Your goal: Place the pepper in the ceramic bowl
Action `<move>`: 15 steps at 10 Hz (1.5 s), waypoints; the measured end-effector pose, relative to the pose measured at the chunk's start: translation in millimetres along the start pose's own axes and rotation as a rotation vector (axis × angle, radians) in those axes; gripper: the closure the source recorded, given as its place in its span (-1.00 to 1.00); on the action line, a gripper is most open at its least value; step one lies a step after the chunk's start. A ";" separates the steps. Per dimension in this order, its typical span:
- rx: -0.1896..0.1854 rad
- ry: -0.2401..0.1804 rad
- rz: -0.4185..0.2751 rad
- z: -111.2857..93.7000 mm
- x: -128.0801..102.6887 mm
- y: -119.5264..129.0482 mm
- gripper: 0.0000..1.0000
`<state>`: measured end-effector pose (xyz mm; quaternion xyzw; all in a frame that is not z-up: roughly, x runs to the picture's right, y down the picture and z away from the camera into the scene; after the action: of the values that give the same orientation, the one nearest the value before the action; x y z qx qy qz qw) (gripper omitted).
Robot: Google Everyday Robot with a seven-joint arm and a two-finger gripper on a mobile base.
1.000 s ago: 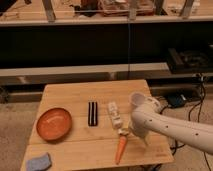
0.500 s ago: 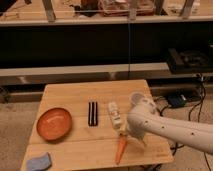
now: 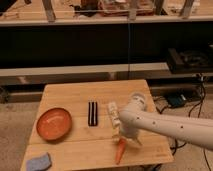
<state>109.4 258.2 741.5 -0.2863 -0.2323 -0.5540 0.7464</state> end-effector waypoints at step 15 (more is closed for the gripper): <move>-0.037 0.105 -0.037 34.8 4.8 -19.4 -0.60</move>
<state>91.1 274.4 773.3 -0.2661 -0.1878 -0.5860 0.7420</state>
